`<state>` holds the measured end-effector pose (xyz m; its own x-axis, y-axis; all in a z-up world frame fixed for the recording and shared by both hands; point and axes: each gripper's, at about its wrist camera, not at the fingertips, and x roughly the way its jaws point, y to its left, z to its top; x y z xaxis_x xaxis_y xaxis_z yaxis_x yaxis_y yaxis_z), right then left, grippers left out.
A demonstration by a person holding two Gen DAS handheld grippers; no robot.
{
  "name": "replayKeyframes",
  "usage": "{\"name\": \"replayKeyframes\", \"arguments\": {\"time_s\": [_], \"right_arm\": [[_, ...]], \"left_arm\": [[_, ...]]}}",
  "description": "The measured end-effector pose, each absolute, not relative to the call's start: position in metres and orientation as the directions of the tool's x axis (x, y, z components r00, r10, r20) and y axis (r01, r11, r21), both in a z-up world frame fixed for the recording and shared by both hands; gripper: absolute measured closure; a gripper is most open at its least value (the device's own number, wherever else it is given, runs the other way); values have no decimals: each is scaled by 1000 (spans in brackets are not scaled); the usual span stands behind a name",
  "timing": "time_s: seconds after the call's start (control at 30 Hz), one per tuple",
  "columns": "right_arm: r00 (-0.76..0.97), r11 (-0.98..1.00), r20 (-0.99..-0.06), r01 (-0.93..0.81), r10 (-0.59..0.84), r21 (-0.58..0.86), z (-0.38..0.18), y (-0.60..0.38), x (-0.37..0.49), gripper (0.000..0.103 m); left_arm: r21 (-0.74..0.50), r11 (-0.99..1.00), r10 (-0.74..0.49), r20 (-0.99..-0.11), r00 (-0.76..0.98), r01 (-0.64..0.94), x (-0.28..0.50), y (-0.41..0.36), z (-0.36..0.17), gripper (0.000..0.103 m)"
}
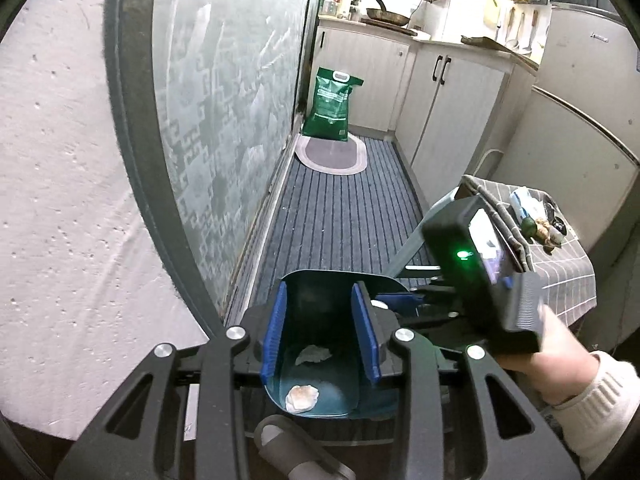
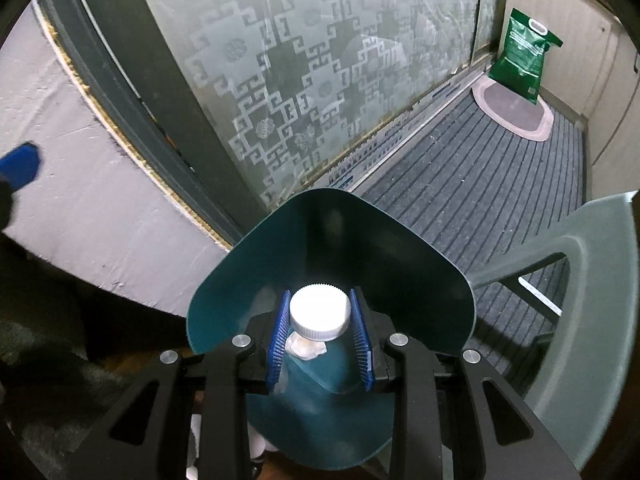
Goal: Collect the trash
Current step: 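Carry the shell and cap to the bin and release both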
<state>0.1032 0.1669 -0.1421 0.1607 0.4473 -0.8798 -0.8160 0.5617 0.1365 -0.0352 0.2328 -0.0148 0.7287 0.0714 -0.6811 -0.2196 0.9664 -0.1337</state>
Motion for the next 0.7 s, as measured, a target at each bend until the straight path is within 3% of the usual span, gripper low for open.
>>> {"name": "replayKeyframes", "arguments": {"time_s": [0.07, 0.1, 0.13, 0.37, 0.57, 0.7], "right_arm": [[165, 575, -882, -806, 442, 137, -146, 171, 106, 70], [160, 579, -884, -803, 440, 143, -148, 172, 107, 59], [155, 583, -883, -798, 442, 151, -150, 173, 108, 56], [128, 584, -896, -795, 425, 164, -158, 178, 107, 54], [119, 578, -896, -798, 428, 170, -154, 175, 103, 43], [128, 576, -878, -796, 461, 187, -141, 170, 100, 30]], "left_arm": [[-132, 967, 71, -680, 730, -217, -37, 233, -14, 65], [-132, 967, 71, -679, 731, -217, -38, 234, -14, 64], [-132, 967, 72, -677, 733, -218, -39, 235, -13, 64], [-148, 967, 64, -646, 761, -207, -48, 233, 0, 59], [-151, 967, 65, -624, 779, -203, -50, 227, 12, 47], [-143, 969, 72, -611, 788, -200, -49, 222, 18, 40]]}}
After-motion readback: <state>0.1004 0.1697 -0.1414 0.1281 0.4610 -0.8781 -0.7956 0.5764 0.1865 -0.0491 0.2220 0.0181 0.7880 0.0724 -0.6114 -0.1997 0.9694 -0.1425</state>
